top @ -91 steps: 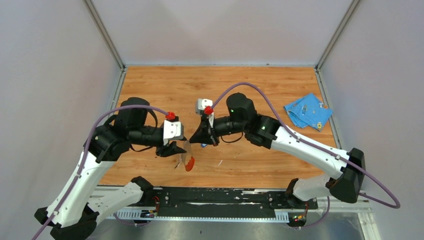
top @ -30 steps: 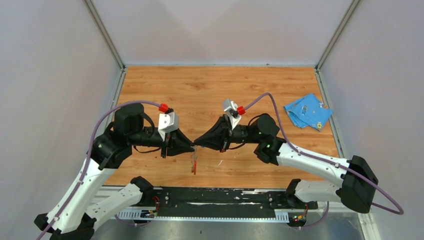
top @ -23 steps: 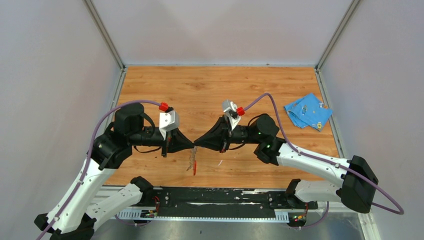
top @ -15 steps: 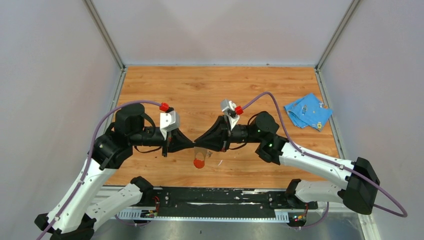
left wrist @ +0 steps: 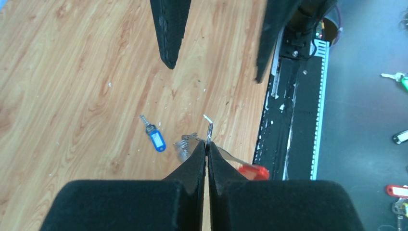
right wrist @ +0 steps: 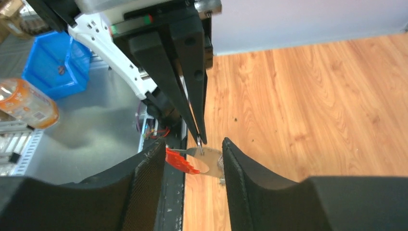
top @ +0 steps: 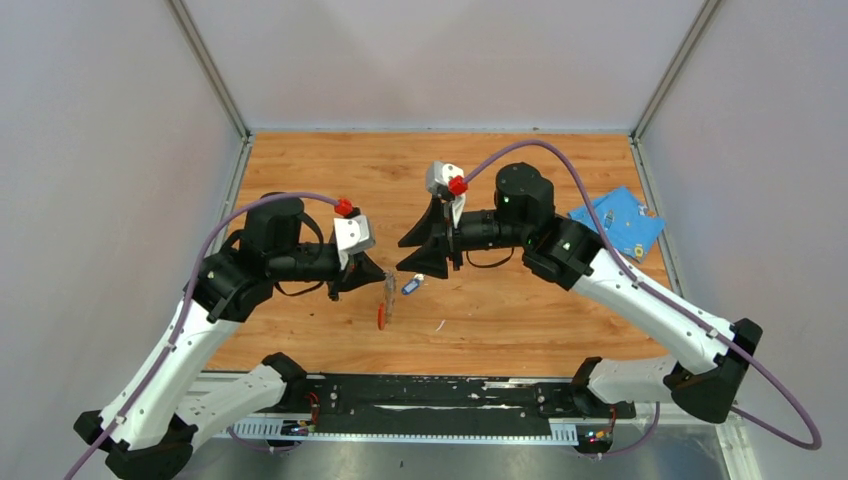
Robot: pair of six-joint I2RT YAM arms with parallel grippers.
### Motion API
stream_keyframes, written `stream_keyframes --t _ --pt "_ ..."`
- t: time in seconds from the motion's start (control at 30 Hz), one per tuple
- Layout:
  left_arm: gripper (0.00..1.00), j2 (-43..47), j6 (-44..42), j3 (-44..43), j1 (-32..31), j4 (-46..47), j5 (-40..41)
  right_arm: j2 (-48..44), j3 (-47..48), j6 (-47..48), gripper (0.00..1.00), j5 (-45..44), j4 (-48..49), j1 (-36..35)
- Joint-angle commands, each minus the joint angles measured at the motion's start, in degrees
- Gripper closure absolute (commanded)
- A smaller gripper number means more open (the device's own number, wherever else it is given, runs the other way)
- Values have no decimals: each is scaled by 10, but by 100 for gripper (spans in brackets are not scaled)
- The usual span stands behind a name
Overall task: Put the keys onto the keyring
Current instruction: Adjust the keyring.
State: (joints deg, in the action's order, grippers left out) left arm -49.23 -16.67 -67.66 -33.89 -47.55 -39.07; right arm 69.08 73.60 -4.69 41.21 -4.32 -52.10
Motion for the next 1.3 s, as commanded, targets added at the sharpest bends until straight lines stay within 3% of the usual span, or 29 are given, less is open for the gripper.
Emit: stream_keyframes --t 0.0,0.17,0.33,0.63,1.27 --pt "100 -1 -51 -33 -7 -24 26 40 61 89 56 46 -159 11" --pt "100 -30 -91 -56 -24 -64 52 77 113 119 49 43 -221 10" --pt "100 -68 -143 -95 -41 -135 97 78 101 127 43 -12 -228 0" --pt "100 -49 -170 -95 -42 -149 57 85 80 130 51 -1 -193 -25" --pt "100 -38 -178 -91 -42 -147 60 112 57 59 58 36 -82 -37"
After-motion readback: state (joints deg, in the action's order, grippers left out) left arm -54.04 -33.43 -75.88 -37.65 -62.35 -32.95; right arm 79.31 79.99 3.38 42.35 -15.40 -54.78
